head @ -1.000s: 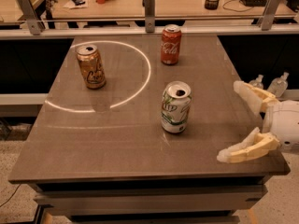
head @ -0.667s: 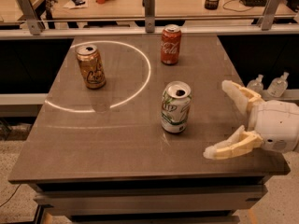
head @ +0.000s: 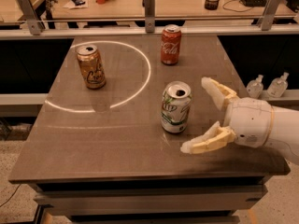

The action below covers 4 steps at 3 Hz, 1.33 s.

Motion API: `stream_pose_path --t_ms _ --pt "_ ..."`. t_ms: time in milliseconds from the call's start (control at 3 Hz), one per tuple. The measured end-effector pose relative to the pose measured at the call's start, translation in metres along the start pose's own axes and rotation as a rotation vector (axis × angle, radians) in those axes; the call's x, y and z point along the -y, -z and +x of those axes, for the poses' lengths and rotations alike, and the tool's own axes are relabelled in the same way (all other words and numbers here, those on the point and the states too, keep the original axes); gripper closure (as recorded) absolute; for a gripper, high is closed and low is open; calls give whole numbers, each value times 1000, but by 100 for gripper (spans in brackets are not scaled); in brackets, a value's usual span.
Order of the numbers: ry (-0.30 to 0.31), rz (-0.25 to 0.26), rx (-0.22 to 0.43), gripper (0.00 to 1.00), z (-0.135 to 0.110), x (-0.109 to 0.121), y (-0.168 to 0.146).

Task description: Knock 7up can over

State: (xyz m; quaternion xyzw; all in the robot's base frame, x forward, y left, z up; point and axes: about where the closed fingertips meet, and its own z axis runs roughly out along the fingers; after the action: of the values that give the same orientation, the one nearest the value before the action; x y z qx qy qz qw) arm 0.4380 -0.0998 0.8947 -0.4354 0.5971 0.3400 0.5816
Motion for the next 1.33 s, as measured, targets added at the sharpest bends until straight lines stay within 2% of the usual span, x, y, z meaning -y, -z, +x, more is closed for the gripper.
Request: stream_pose_path --t_ms 667,1000,1333 --pt "9 -34 0 0 2 -7 -40" --pt "3 -65 5 16 5 -9 -53" --pt "7 -98 15 39 5 -12 -62"
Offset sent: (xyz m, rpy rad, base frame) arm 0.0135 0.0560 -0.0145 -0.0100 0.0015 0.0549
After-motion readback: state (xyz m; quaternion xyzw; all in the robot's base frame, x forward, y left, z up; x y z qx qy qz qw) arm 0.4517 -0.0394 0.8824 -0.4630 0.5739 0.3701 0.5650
